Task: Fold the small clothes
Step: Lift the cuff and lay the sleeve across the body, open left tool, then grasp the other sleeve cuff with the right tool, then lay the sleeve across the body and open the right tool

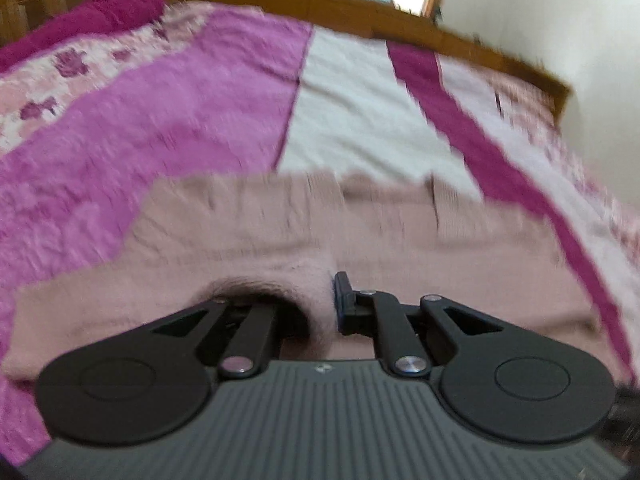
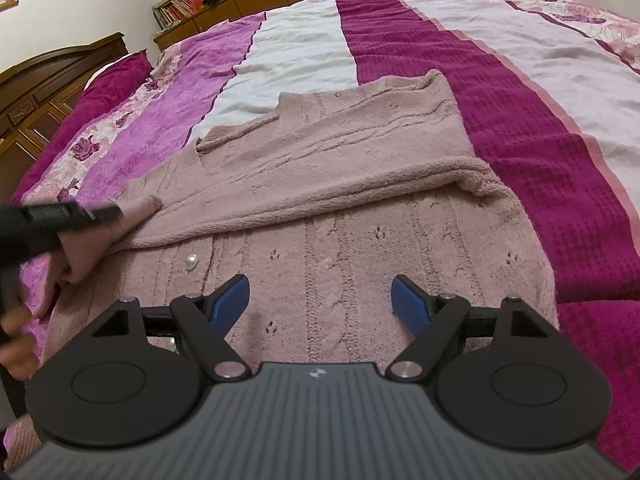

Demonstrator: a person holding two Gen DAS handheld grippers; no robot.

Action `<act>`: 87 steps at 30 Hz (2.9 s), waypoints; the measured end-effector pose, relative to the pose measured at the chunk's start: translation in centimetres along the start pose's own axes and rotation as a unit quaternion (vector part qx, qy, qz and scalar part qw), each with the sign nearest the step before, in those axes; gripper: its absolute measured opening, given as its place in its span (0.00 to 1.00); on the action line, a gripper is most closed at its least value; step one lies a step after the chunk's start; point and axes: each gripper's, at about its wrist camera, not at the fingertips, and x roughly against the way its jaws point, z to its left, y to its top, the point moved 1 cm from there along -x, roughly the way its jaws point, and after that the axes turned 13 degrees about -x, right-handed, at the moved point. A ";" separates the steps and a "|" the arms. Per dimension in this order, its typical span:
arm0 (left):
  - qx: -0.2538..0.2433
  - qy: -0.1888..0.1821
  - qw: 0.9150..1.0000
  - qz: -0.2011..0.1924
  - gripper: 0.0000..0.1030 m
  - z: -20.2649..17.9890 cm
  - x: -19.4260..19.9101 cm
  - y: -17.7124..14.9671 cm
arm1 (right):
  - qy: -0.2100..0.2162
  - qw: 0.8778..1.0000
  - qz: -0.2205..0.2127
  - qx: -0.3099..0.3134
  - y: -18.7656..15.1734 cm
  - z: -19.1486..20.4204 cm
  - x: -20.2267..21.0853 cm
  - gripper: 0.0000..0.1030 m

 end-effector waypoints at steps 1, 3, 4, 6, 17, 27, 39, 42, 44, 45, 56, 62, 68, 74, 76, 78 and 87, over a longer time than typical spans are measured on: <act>-0.002 -0.002 1.000 0.011 0.17 0.0 -0.2 -0.4 | 0.000 1.000 0.000 0.001 0.0 0.0 0.0 0.81; -0.001 -0.011 1.000 0.025 0.25 0.1 -0.4 -1.0 | 0.000 1.000 0.001 0.003 -0.1 0.1 -0.1 0.82; 0.001 -0.017 0.999 0.028 0.32 0.2 -0.2 -1.2 | 0.000 1.000 0.001 0.004 -0.1 0.1 -0.1 0.82; 0.002 -0.022 0.999 0.030 0.42 0.2 0.4 -1.5 | 0.001 1.000 0.003 0.006 0.0 0.2 -0.2 0.82; -0.013 0.006 0.999 0.051 0.51 1.6 4.7 -2.4 | 0.030 0.999 0.020 0.040 0.9 3.1 -0.6 0.82; 0.010 0.077 0.994 0.077 0.52 5.6 7.2 -4.2 | 0.101 0.989 0.097 0.053 2.8 9.7 -5.5 0.82; 0.038 0.122 0.987 0.096 0.52 8.3 4.9 -5.7 | 0.142 0.972 0.176 0.058 2.2 16.8 -10.3 0.67; 0.046 0.125 0.988 0.081 0.52 8.5 4.8 -5.8 | 0.143 0.968 0.197 0.057 1.8 17.5 -11.5 0.46; 0.053 0.128 0.988 0.074 0.52 8.7 4.7 -5.7 | 0.141 0.967 0.207 0.054 1.7 17.8 -12.4 0.27; 0.058 0.128 0.988 0.069 0.52 8.8 4.6 -5.7 | 0.137 0.967 0.208 0.053 1.7 17.8 -12.7 0.17; 0.035 0.150 0.985 0.077 0.55 8.0 3.3 -5.8 | 0.125 0.982 0.110 0.092 5.7 17.7 -11.0 0.11; 0.055 0.123 0.988 0.080 0.54 9.0 4.1 -5.7 | 0.104 0.983 0.130 0.075 4.4 15.4 -13.8 0.17; 0.080 0.091 0.989 0.089 0.54 10.3 6.1 -5.5 | 0.095 0.986 0.076 0.110 3.9 16.6 -10.3 0.46; 0.077 0.111 0.986 0.100 0.53 11.2 8.4 -5.7 | 0.142 0.972 0.075 0.171 1.7 19.7 -6.7 0.68; 0.074 0.126 0.984 0.103 0.53 11.6 9.1 -5.8 | 0.158 0.963 0.086 0.199 0.3 21.3 -6.2 0.69; 0.079 0.132 0.982 0.105 0.53 12.1 9.8 -6.2 | 0.171 0.954 0.096 0.228 -1.3 22.8 -6.1 0.71; 0.111 0.146 0.976 0.113 0.53 14.6 11.2 -8.1 | 0.181 0.936 0.124 0.277 -6.8 27.0 -7.5 0.71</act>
